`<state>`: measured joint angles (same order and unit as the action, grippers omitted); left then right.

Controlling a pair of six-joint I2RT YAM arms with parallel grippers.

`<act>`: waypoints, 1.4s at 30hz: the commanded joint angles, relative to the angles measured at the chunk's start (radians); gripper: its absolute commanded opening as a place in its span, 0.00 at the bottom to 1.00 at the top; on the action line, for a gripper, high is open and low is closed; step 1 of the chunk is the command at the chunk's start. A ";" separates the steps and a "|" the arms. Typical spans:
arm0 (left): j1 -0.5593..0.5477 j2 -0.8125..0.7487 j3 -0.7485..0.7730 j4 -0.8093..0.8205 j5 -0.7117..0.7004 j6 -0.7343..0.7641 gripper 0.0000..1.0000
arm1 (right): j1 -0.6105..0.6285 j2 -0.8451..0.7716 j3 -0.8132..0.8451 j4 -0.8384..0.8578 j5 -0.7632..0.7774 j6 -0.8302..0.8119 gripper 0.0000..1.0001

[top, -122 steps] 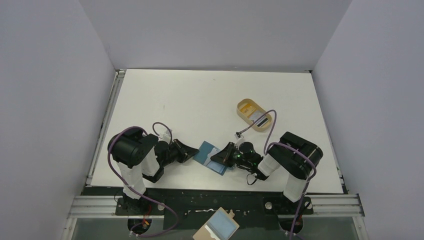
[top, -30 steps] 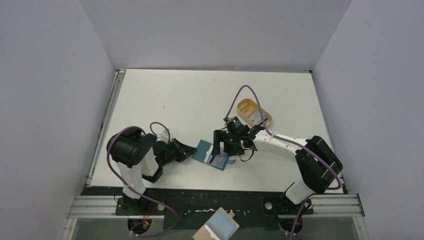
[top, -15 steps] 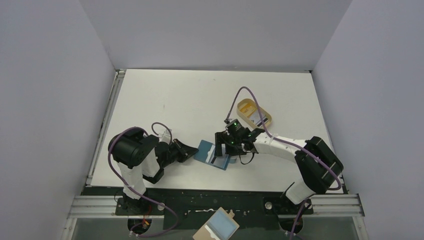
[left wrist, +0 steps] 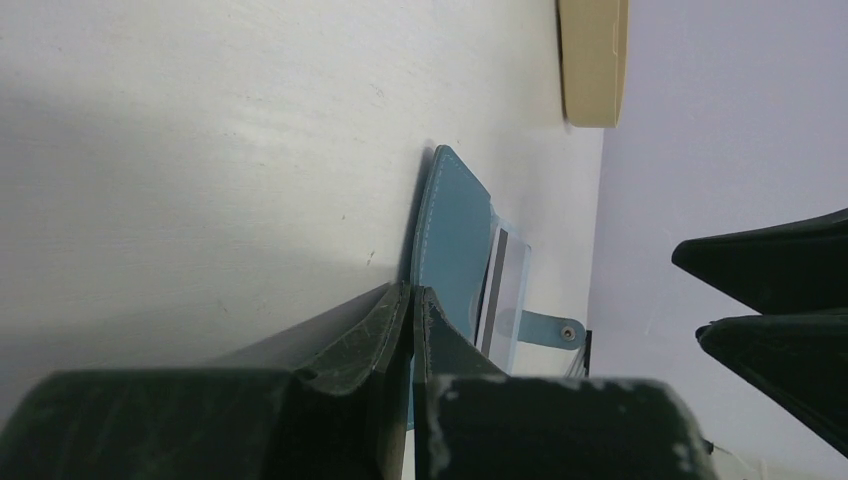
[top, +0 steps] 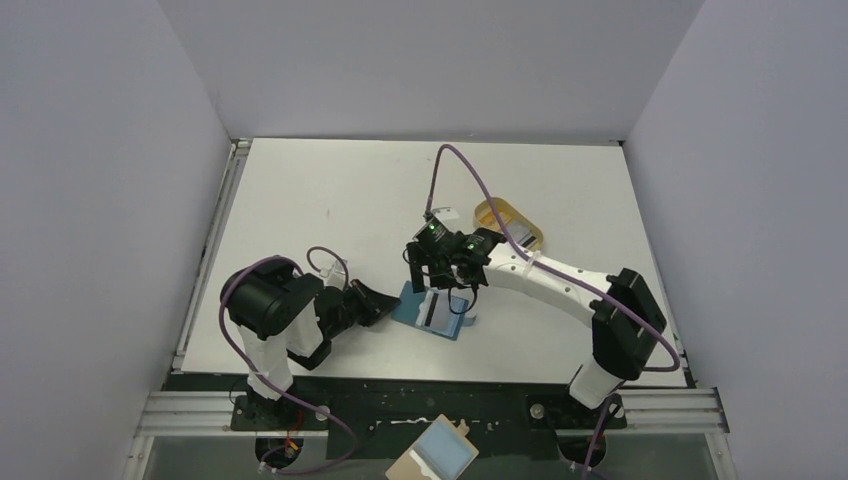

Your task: Take the credit cards out of the card holder

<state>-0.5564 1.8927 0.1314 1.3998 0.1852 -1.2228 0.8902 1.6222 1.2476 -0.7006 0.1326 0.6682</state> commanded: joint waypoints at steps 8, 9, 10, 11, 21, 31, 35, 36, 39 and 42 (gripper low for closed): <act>-0.020 0.009 -0.001 -0.002 -0.040 0.032 0.00 | 0.021 0.145 0.053 -0.176 0.143 0.128 0.87; -0.020 0.012 -0.001 -0.001 -0.038 0.033 0.00 | 0.021 0.148 0.050 -0.160 0.144 0.134 0.86; -0.021 0.012 -0.001 -0.002 -0.038 0.032 0.00 | 0.021 0.151 0.048 -0.145 0.144 0.139 0.86; -0.022 0.013 0.000 -0.002 -0.037 0.032 0.00 | 0.022 0.153 0.048 -0.131 0.146 0.141 0.86; -0.027 0.015 0.004 -0.001 -0.024 0.036 0.00 | 0.019 0.181 0.007 0.072 0.054 0.047 0.83; 0.056 0.057 0.091 0.001 0.223 0.019 0.00 | -0.177 -0.036 -0.241 0.357 -0.255 -0.276 0.79; 0.087 0.023 0.137 -0.104 0.287 0.052 0.00 | -0.189 -0.072 -0.267 0.367 -0.378 -0.374 0.77; 0.090 -0.004 0.149 -0.165 0.291 0.072 0.00 | -0.188 -0.073 -0.271 0.360 -0.387 -0.392 0.77; 0.090 -0.108 0.193 -0.381 0.286 0.149 0.00 | -0.186 -0.079 -0.291 0.358 -0.392 -0.422 0.75; 0.089 -0.221 0.243 -0.613 0.258 0.241 0.00 | -0.185 -0.073 -0.306 0.368 -0.409 -0.433 0.75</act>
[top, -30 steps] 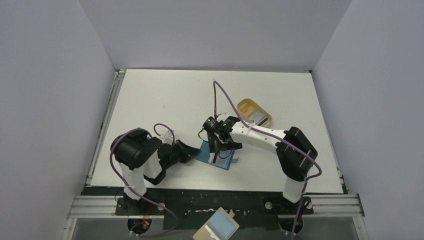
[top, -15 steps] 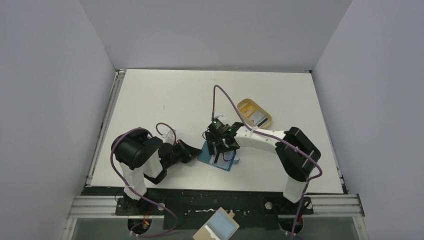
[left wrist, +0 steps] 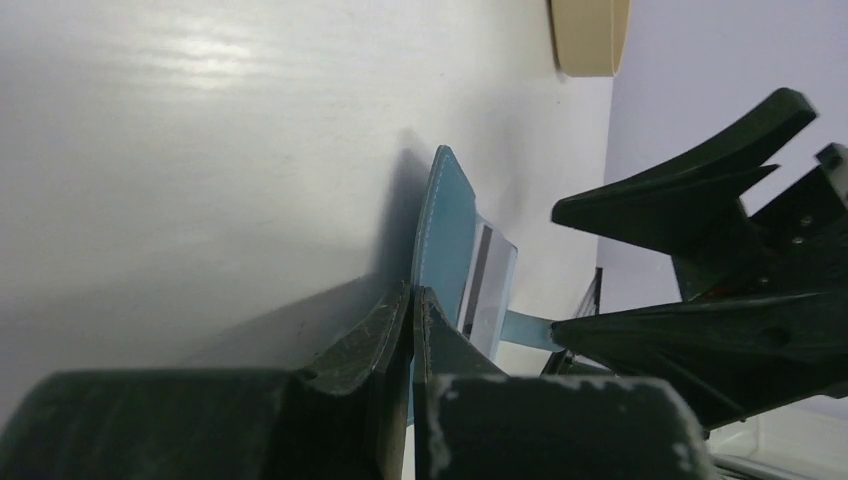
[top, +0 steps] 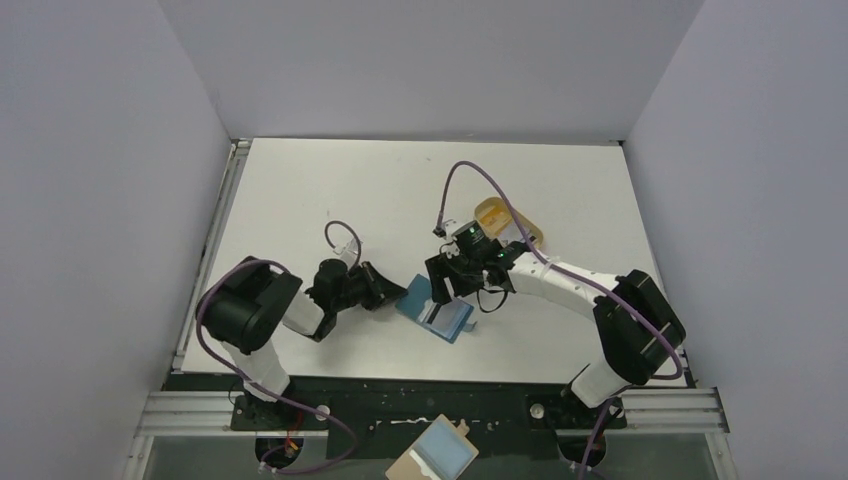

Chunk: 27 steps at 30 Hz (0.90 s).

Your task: Take the credit cards out of the card holder

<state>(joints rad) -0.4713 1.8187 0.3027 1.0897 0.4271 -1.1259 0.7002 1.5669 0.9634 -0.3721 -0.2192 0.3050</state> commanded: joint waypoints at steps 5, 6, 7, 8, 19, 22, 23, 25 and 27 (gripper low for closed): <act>0.005 -0.237 0.138 -0.517 -0.010 0.238 0.00 | 0.005 -0.004 -0.052 0.056 -0.023 -0.053 0.81; 0.005 -0.239 0.142 -0.527 -0.011 0.242 0.00 | 0.005 -0.005 -0.059 0.063 -0.021 -0.047 0.82; 0.005 -0.235 0.146 -0.532 -0.012 0.242 0.00 | 0.005 -0.005 -0.064 0.068 -0.019 -0.042 0.82; 0.005 -0.230 0.147 -0.532 -0.011 0.244 0.00 | 0.008 -0.005 -0.068 0.073 -0.017 -0.037 0.83; -0.004 -0.207 0.165 -0.569 -0.005 0.271 0.00 | 0.037 0.071 -0.033 0.109 -0.005 -0.074 0.87; -0.004 -0.224 0.178 -0.622 -0.013 0.305 0.00 | 0.051 0.089 -0.017 0.098 -0.017 -0.096 0.88; -0.003 -0.227 0.180 -0.632 -0.013 0.313 0.00 | 0.063 0.097 -0.008 0.082 0.003 -0.109 0.89; -0.002 -0.228 0.184 -0.644 -0.013 0.322 0.00 | 0.099 0.117 0.020 0.032 0.076 -0.135 0.90; -0.001 -0.224 0.188 -0.646 -0.010 0.326 0.00 | 0.137 0.141 0.048 -0.012 0.153 -0.154 0.91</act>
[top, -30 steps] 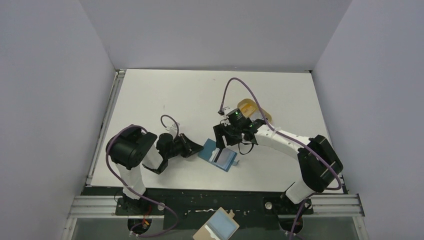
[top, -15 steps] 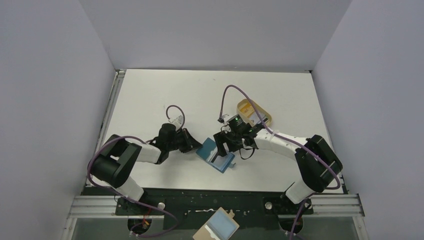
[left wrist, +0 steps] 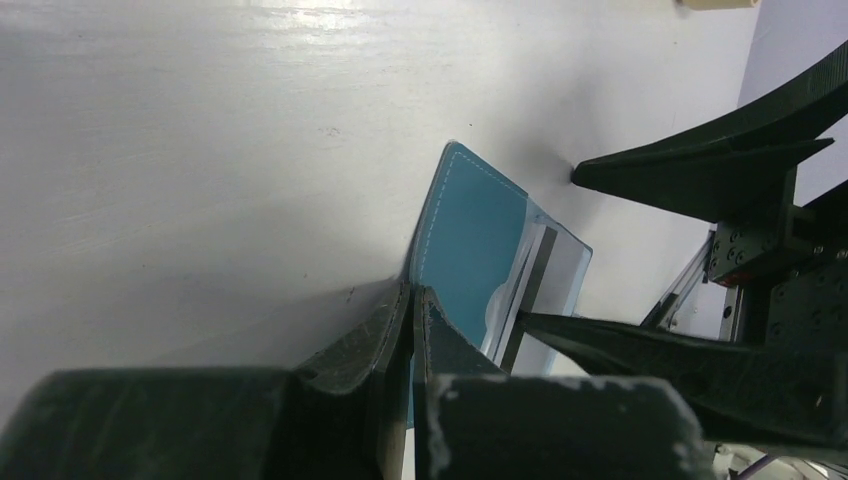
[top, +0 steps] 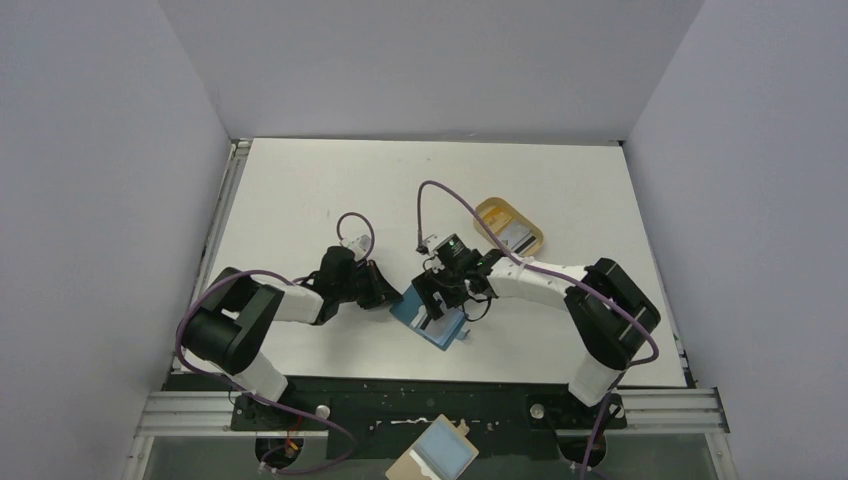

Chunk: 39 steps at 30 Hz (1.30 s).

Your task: Take the credit cards out of the card holder

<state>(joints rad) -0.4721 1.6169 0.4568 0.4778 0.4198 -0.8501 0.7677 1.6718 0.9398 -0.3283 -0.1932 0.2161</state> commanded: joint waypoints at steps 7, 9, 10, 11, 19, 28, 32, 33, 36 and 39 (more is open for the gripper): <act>0.001 -0.007 0.038 -0.028 0.007 0.053 0.00 | 0.118 0.071 0.081 -0.098 0.221 -0.072 0.91; 0.005 -0.009 0.036 -0.029 0.008 0.054 0.00 | 0.117 0.063 0.073 -0.105 0.252 -0.067 0.91; 0.007 -0.011 0.035 -0.031 0.008 0.057 0.00 | 0.114 0.057 0.067 -0.107 0.269 -0.064 0.91; 0.008 -0.013 0.034 -0.035 0.008 0.060 0.00 | 0.109 0.052 0.057 -0.108 0.279 -0.060 0.91; 0.016 -0.019 0.039 -0.044 0.015 0.070 0.00 | 0.029 0.005 -0.013 -0.066 0.282 -0.019 0.92; 0.018 -0.034 0.043 -0.064 0.018 0.086 0.00 | -0.005 -0.040 -0.057 0.016 0.153 0.005 0.92; 0.019 -0.033 0.038 -0.060 0.017 0.085 0.00 | -0.004 -0.042 -0.065 0.036 0.091 0.029 0.89; 0.019 -0.032 0.036 -0.058 0.017 0.085 0.00 | -0.004 -0.041 -0.065 0.034 0.079 0.035 0.88; 0.019 -0.032 0.033 -0.056 0.016 0.085 0.00 | -0.005 -0.050 -0.078 0.049 0.040 0.061 0.86; 0.019 -0.032 0.030 -0.053 0.016 0.085 0.00 | -0.024 -0.068 -0.110 0.091 -0.015 0.100 0.83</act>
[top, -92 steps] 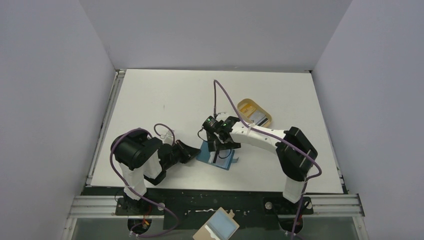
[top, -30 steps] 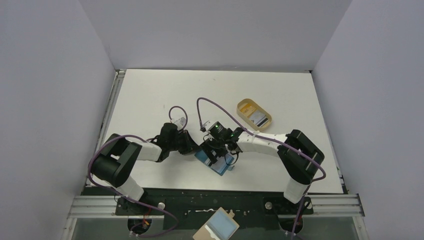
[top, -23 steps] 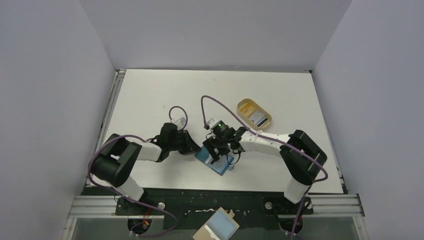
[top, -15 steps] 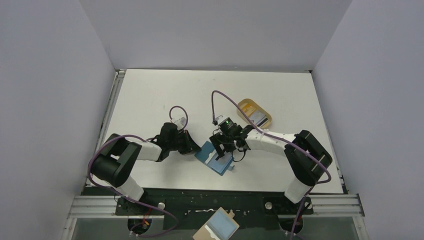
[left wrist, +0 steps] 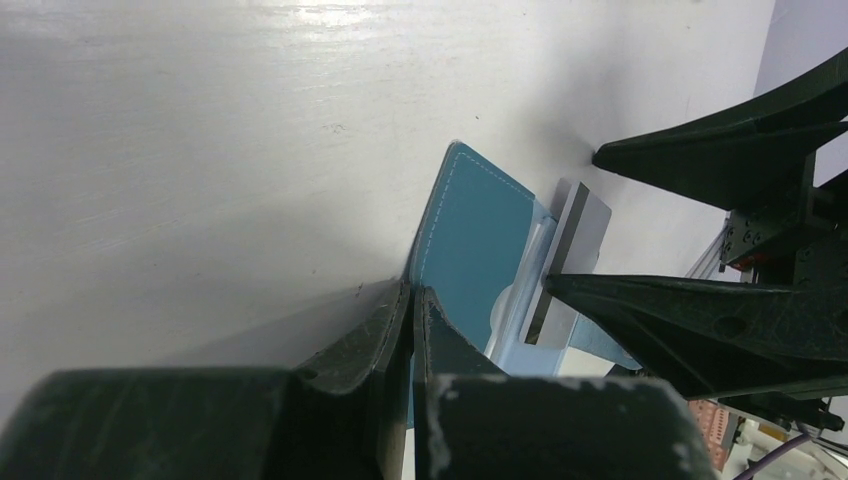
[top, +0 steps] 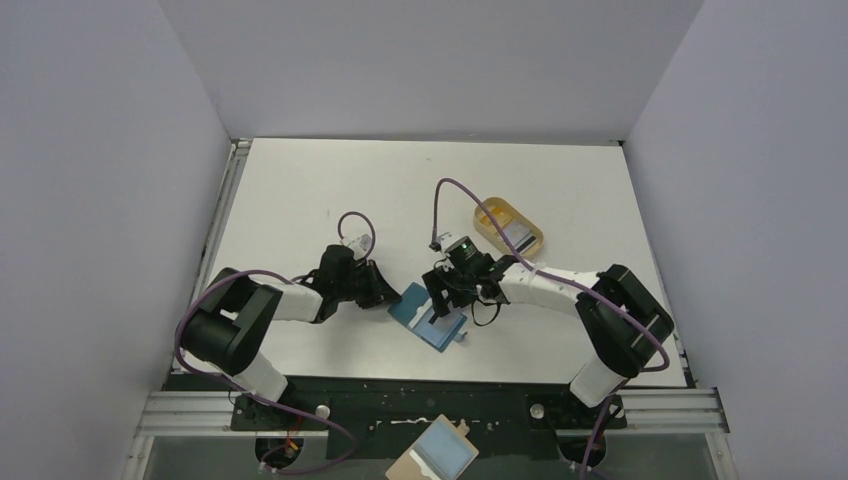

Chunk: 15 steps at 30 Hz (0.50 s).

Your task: Take the credit cards out of the card holder

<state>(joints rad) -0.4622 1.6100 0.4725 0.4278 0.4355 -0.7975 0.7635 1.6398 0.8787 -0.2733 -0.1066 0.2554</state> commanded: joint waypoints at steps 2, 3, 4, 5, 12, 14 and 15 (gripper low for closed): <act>0.010 -0.025 0.012 0.000 0.001 0.032 0.00 | -0.036 -0.050 -0.077 0.064 -0.137 0.085 0.79; 0.009 -0.028 0.012 0.000 0.000 0.032 0.00 | -0.041 -0.056 -0.085 0.072 -0.149 0.096 0.77; 0.009 -0.029 0.011 -0.001 -0.001 0.033 0.00 | -0.046 -0.062 -0.094 0.080 -0.159 0.105 0.75; 0.010 -0.031 0.009 -0.003 -0.001 0.034 0.00 | -0.050 -0.068 -0.102 0.087 -0.168 0.115 0.73; 0.010 -0.029 0.002 0.005 -0.003 0.035 0.00 | -0.092 -0.087 -0.162 0.151 -0.227 0.170 0.60; 0.010 -0.031 0.000 0.006 -0.003 0.035 0.00 | -0.100 -0.087 -0.174 0.165 -0.240 0.179 0.56; 0.009 -0.031 -0.001 0.005 -0.003 0.035 0.00 | -0.104 -0.088 -0.178 0.171 -0.244 0.182 0.55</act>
<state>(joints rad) -0.4610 1.6047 0.4721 0.4267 0.4343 -0.7872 0.6731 1.5574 0.7387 -0.1173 -0.2977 0.3939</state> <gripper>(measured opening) 0.007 0.569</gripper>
